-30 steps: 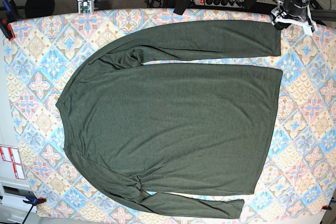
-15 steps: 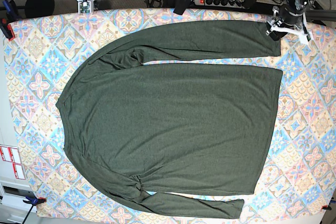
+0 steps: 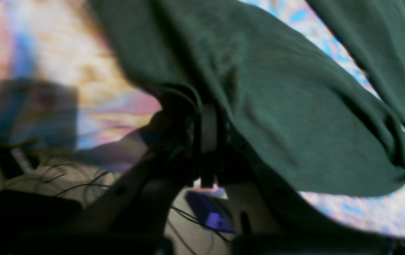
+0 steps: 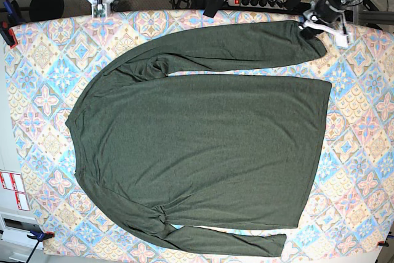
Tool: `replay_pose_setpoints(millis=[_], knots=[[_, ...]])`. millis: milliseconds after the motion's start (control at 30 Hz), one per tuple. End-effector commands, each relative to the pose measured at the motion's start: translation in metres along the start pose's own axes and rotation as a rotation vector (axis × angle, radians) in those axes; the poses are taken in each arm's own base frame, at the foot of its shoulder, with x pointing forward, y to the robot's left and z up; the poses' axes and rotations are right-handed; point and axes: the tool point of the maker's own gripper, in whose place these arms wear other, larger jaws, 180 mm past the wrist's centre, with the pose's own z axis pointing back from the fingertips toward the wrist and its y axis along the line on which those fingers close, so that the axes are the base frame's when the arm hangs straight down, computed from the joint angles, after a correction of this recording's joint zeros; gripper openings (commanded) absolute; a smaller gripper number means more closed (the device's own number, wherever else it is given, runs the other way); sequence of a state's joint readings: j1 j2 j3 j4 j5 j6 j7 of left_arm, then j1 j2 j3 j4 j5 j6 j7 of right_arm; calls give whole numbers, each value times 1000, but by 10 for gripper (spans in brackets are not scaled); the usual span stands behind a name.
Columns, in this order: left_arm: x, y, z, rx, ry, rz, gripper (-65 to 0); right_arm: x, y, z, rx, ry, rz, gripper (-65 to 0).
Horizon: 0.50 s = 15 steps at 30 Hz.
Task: Fold the T-shirt properly
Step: 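Lower the left gripper and grasp the shirt's shoulder corner, then lower the right gripper and grasp the opposite shoulder corner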
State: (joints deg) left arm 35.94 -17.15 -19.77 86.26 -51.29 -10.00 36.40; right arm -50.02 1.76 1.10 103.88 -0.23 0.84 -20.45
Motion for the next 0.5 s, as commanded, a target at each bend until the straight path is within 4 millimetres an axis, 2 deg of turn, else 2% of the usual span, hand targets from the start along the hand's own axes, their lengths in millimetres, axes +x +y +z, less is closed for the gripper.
replay_pose_setpoints(millis=[0,67,200,300,467], knots=[[5,8,4,26,-9,-12,-650,13,-2,-1,-6,-44,5,-647],[10,12,7,37,-23,-9,-650,21,-2,-5,-6,-59,2,-639],[17,18,9,50,-39,-9,-650,40,11,-21,24,-52,0,-553],[17,18,9,50,-39,-9,-650,68,15,-34,31,-98,-3,-502],[16,18,9,51,-38,-9,-650,95,14,-47,29,-128,-10,-466]])
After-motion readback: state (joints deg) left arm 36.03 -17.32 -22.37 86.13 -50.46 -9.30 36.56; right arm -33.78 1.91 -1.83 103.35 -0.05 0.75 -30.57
